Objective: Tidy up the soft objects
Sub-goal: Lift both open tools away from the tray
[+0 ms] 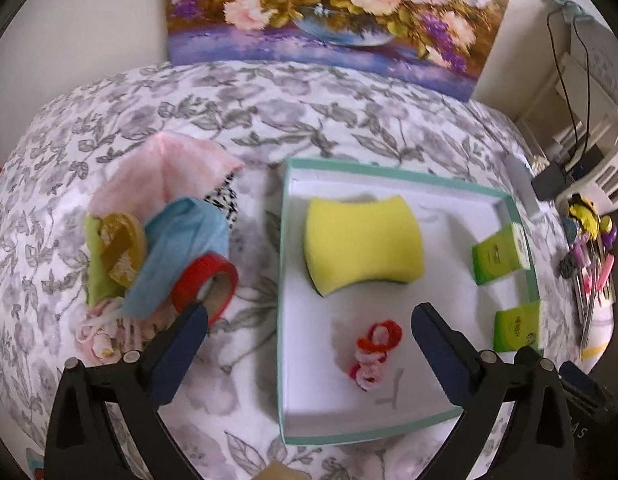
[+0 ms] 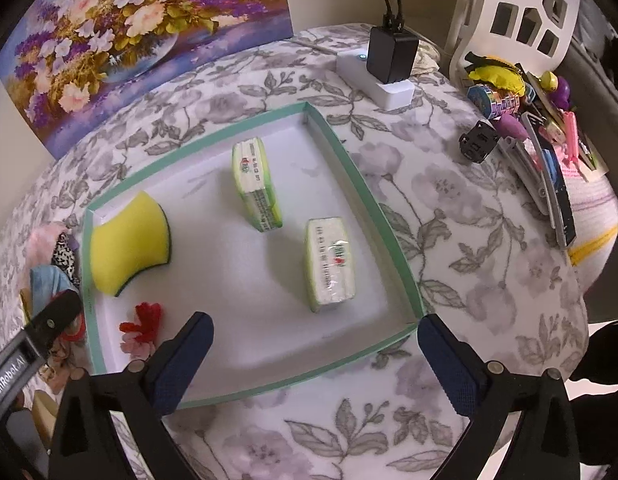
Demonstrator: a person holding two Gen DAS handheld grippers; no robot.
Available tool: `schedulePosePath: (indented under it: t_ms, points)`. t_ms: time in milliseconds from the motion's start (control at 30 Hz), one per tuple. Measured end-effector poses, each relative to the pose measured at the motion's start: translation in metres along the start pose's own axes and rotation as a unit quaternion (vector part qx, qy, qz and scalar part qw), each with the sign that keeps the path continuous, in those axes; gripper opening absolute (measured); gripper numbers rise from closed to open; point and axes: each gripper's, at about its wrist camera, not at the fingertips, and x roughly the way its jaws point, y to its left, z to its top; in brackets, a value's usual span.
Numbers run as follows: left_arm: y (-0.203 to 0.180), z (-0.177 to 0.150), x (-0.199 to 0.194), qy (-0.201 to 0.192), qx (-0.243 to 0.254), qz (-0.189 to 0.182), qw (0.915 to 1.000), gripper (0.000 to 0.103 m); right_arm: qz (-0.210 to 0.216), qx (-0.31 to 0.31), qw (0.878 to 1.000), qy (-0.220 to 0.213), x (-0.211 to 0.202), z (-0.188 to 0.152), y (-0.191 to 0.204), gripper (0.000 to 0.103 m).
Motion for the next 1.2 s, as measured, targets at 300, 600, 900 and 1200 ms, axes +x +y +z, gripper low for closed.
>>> schedulePosePath:
  t_ms: [300, 600, 900, 1200]
  points:
    - [0.016, 0.008, -0.008, -0.024, -0.026, -0.003, 0.9994, 0.102, 0.004, 0.001, 1.0, -0.001, 0.001, 0.0, 0.004, 0.103]
    - [0.023, 0.014, -0.027, -0.057, -0.024, 0.046, 0.997, 0.102, -0.004, -0.019, 1.0, -0.002, -0.003, -0.001, 0.017, 0.103]
    - [0.059, 0.021, -0.046, -0.071, -0.081, 0.051, 0.9929, 0.102, 0.011, -0.032, 0.999, -0.036, -0.023, -0.003, 0.048, 0.103]
    - [0.136, 0.026, -0.077, -0.097, -0.156, 0.05, 0.9817, 0.102, 0.055, -0.073, 0.995, -0.038, -0.032, -0.017, 0.118, 0.103]
